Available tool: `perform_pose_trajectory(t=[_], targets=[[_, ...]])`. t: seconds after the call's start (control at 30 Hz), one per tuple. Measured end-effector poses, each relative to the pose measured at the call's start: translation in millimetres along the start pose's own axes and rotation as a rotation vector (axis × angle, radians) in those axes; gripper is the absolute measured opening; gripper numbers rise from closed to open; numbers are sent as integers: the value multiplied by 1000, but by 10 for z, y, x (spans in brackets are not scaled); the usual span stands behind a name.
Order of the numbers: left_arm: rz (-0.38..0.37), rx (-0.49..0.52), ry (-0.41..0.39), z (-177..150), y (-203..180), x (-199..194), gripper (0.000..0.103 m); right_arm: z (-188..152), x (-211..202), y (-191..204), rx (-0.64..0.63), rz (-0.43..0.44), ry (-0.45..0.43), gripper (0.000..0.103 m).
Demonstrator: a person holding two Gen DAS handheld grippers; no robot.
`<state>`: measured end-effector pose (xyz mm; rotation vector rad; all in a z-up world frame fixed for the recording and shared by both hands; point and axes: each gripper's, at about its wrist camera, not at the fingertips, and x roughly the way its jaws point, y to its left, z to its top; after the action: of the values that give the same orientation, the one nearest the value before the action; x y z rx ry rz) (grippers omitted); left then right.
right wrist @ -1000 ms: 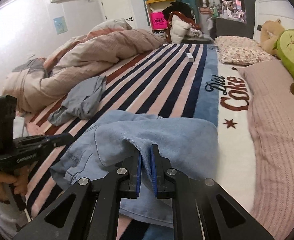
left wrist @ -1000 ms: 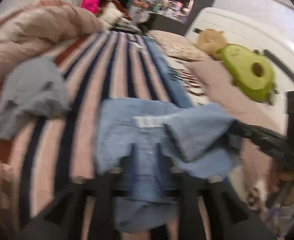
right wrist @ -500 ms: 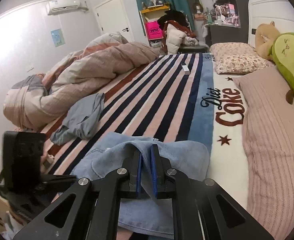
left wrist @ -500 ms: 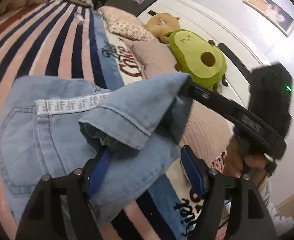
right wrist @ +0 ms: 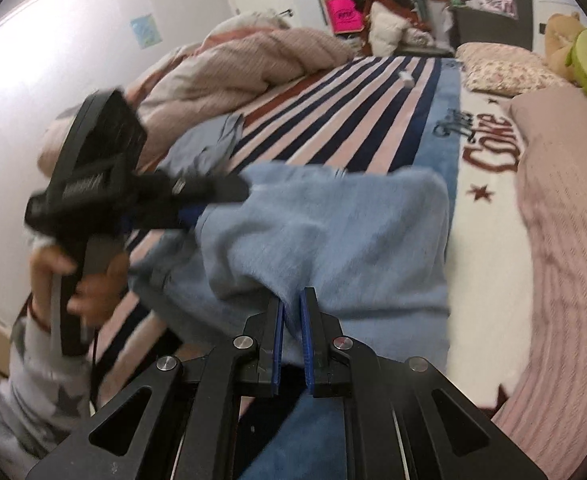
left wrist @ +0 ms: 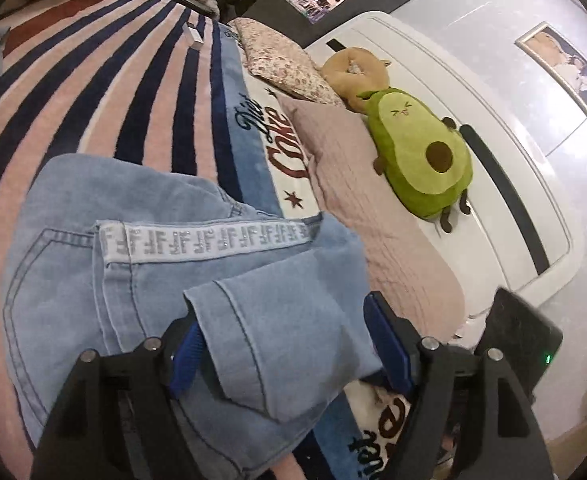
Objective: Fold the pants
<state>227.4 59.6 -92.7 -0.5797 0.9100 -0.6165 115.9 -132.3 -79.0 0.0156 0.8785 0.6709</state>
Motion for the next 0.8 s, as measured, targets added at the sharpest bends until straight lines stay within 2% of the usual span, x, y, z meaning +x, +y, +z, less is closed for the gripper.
perform_pose_trajectory(t=[0.13,0.17,0.2,0.23,0.27,0.33,0.47,0.53,0.63,0.7,0.8], targets=[[44,-11,-17,50,8,60,71,-107,22,-5,-19,8,29,3],[57,-4,-24,57,0,67,64,-122,27,-6,-21,10,33,3],[78,6,-35,62,-13,64,44,-132,32,-7,-24,8,37,3],[122,26,-52,75,-41,51,32,-142,40,-5,-26,4,43,3],[151,42,-69,97,-61,25,12,-145,50,-3,-28,1,48,3],[134,63,-103,112,-79,-69,5,-134,81,2,-34,3,55,3],[165,144,-195,101,-198,-302,2,-85,103,41,-47,23,49,3],[194,171,-193,98,-230,-337,2,-50,136,73,-51,33,53,3],[347,211,-175,52,-196,-312,2,-19,194,140,-67,26,60,3],[395,212,-159,19,-116,-304,2,0,222,187,-69,42,61,3],[420,202,-134,-57,-6,-307,2,17,271,254,-63,76,72,6]])
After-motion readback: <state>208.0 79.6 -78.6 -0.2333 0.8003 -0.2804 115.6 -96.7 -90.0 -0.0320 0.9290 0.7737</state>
